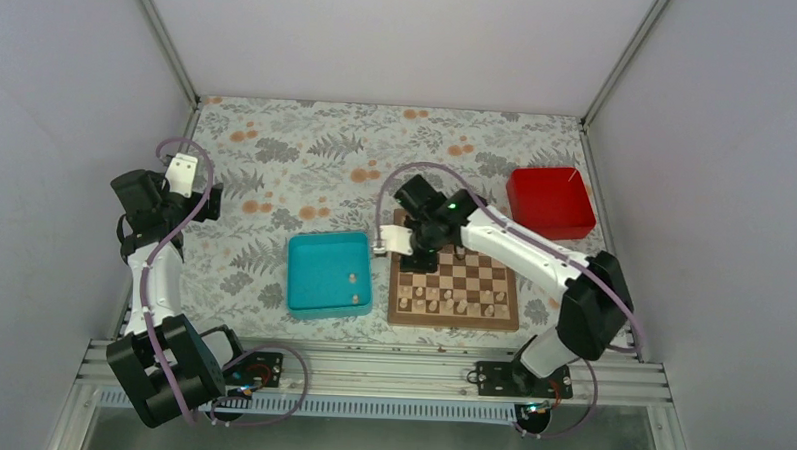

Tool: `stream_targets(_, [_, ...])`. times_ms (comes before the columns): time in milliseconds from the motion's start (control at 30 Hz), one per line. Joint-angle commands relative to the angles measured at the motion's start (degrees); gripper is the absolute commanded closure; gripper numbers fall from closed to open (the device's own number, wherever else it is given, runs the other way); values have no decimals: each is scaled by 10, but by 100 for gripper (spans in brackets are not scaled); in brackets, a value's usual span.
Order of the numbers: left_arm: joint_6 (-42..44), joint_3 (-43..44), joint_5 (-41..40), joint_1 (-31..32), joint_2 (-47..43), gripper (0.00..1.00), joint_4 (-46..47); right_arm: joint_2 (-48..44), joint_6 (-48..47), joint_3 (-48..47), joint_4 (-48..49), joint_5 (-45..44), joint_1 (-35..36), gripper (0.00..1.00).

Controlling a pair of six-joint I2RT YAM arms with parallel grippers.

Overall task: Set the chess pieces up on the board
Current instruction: Pick up the chess piece from the storage box.

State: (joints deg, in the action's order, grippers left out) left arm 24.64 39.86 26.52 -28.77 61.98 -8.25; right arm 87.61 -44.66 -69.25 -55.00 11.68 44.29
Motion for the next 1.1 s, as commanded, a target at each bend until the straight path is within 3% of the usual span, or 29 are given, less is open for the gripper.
stream_targets(0, [5, 2, 15, -4, -7, 0, 14, 47, 5, -60, 30, -12, 59, 60])
stream_targets(433, [4, 8, 18, -4, -8, 0, 3, 233, -17, -187, 56, -20, 116, 60])
stream_targets(733, [3, 9, 13, -3, 9, 0, 5, 296, -32, -242, 28, -6, 124, 60])
stream_targets(1067, [4, 15, 17, -4, 45, 0, 7, 330, -40, -232, 18, 4, 125, 59])
